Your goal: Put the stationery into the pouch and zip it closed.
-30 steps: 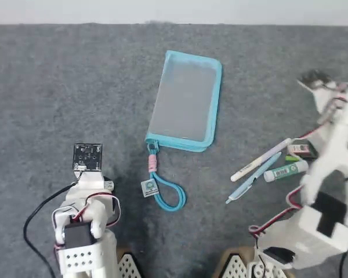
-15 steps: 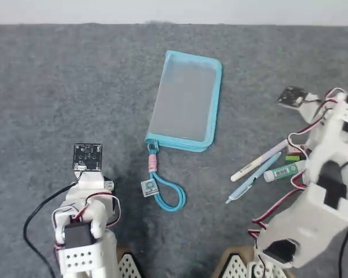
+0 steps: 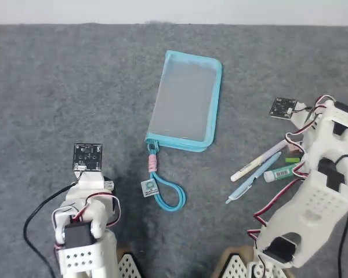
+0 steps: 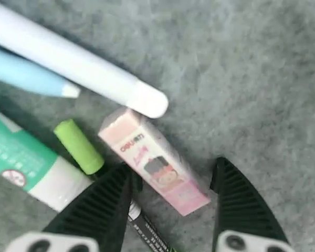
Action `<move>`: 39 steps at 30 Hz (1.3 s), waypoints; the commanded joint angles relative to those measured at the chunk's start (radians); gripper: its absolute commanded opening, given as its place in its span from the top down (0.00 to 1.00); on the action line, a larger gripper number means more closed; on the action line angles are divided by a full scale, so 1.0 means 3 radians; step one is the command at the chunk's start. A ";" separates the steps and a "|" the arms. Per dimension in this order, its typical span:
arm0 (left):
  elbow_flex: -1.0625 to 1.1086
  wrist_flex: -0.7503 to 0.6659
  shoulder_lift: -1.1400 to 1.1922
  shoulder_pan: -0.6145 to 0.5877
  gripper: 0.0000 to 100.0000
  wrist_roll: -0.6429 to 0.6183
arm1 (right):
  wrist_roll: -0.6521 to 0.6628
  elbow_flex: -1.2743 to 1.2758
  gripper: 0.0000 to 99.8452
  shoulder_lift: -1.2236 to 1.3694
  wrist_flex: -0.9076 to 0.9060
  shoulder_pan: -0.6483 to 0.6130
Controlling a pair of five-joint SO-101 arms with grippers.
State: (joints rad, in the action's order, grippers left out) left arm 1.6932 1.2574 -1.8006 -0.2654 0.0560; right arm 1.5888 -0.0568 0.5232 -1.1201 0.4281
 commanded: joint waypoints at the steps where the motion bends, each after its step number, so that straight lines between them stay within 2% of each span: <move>1: -0.0023 0.0010 -0.0072 -0.0010 0.95 -0.0015 | -0.0281 -0.0133 0.91 -0.0008 0.0115 -0.0049; 3: -0.0023 0.0010 -0.0072 -0.0010 0.95 -0.0015 | -0.0634 -0.0256 0.99 -0.0008 0.0079 -0.0059; 8: -0.0023 0.0010 -0.0072 -0.0010 0.95 -0.0015 | -0.1713 -0.1013 0.98 -0.0008 -0.0442 -0.0043; 12: -0.0023 0.0010 -0.0072 -0.0010 0.95 -0.0015 | -0.2158 -0.1693 0.99 -0.0003 -0.1133 0.0023; 15: -0.0023 0.0010 -0.0072 -0.0010 0.95 -0.0020 | -0.2184 -0.1984 0.99 0.0008 -0.1736 0.0166; 17: -0.0023 0.0010 -0.0072 -0.0010 0.95 -0.0026 | -0.2174 -0.2015 0.99 -0.0008 -0.1936 0.0325; 29: -0.0023 0.0010 -0.0072 -0.0010 0.95 -0.0020 | -0.2056 -0.1928 0.99 0.0217 -0.2069 0.1107; 39: -0.0023 0.0010 -0.0072 -0.0010 0.95 -0.0020 | -0.2082 -0.1928 0.99 -0.0084 -0.2217 0.1440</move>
State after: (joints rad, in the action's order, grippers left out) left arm 1.6932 1.2574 -1.8006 -0.2654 0.0560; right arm 0.9490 -0.6045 0.6199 -1.7461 0.8286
